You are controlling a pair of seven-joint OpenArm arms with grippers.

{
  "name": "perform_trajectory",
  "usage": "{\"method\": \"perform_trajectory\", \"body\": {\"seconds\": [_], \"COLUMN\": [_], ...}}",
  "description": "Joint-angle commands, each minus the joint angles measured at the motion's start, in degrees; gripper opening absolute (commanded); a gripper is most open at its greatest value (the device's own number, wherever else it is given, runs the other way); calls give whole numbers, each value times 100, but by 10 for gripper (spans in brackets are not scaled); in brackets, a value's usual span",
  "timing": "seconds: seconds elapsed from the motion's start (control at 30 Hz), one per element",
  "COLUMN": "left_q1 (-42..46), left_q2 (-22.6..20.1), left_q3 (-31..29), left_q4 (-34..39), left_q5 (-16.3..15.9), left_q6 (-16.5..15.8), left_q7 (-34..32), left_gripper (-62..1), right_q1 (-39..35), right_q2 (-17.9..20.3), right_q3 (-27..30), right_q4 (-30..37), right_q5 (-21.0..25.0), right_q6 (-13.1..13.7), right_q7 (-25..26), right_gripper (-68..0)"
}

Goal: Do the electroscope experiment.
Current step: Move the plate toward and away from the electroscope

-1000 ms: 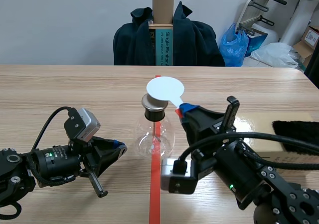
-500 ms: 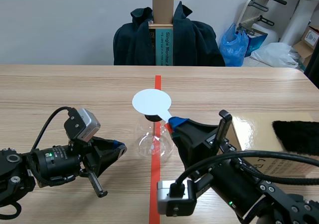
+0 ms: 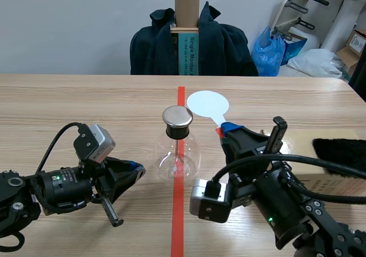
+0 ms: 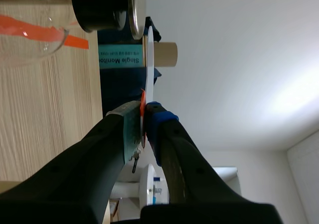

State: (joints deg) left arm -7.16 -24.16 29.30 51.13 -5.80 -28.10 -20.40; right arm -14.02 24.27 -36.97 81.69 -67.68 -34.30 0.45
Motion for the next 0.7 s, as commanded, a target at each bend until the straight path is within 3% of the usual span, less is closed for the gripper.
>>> {"method": "perform_trajectory", "body": {"seconds": [0.0, 0.33, 0.67], "left_q1": [-48, -48, -48], "left_q2": [-13, -13, -13], "left_q3": [-33, -33, -33], "left_q4": [98, 98, 98], "left_q5": [-52, -52, -52], "left_q6": [9, 9, 9], "left_q7": [-76, -76, -79], "left_gripper": [-577, -577, -577], "right_q1": [70, 83, 85], "right_q2": [17, 20, 15], "right_q3": [33, 59, 57], "right_q4": [111, 111, 111], "right_q5": [13, 13, 13], "right_q6": [-90, -90, -92], "right_q7": [-98, -164, 780], "right_gripper": [-669, -669, -669]}}
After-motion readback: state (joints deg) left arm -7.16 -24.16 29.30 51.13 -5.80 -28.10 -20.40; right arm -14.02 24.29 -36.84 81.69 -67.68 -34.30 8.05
